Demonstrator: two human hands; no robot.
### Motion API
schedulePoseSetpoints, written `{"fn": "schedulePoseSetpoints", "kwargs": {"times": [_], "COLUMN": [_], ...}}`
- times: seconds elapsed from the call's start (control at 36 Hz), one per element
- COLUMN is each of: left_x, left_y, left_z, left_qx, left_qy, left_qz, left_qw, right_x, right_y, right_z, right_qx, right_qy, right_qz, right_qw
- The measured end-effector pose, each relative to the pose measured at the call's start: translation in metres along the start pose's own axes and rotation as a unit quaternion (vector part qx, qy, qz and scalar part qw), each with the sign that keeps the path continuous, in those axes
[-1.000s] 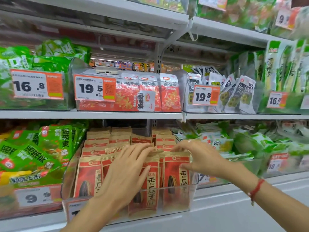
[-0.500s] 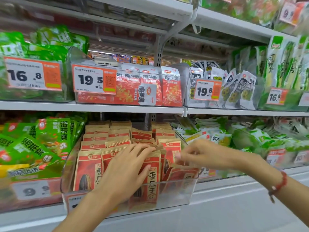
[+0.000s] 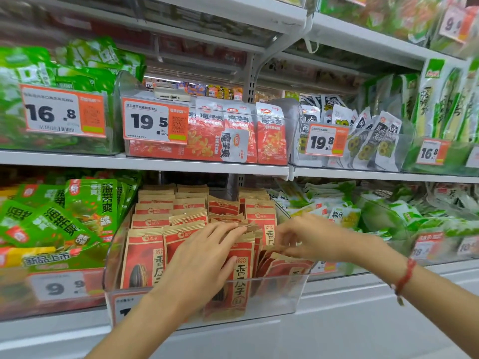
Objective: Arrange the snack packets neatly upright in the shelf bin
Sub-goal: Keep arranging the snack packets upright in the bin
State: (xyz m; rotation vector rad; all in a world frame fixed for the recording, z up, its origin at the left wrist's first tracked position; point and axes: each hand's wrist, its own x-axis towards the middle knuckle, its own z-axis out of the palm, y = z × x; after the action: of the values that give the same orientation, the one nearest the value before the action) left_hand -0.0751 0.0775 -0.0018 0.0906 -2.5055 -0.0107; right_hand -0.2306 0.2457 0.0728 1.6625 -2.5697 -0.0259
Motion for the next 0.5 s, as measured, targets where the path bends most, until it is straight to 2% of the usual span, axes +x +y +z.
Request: {"fn": "schedulePoseSetpoints", "kwargs": {"times": [0.11, 0.19, 0.33, 0.5], "left_x": [-0.001, -0.003, -0.011, -0.038], "left_y": [0.003, 0.005, 0.01, 0.029], "left_z": [0.0, -0.005, -0.031, -0.074], "left_qx": [0.013, 0.037, 0.029, -0.115], "left_qy": [0.014, 0.025, 0.05, 0.037], "left_qz": [0.003, -0.001, -0.015, -0.108], "left_qw": [1.0, 0.999, 0.998, 0.987], "right_x": [-0.012, -0.021, -0.044, -0.073], "right_y": [-0.001, 0.005, -0.007, -0.03], "right_z": [0.0, -0.011, -0.02, -0.037], "right_qx": [-0.04, -0.059, -0.024, 0.012], "right_qy": [0.063, 0.168, 0.387, 0.51], "right_qz": [-0.004, 0.013, -0.028, -0.063], "right_qw": [0.997, 0.984, 0.921, 0.858]}}
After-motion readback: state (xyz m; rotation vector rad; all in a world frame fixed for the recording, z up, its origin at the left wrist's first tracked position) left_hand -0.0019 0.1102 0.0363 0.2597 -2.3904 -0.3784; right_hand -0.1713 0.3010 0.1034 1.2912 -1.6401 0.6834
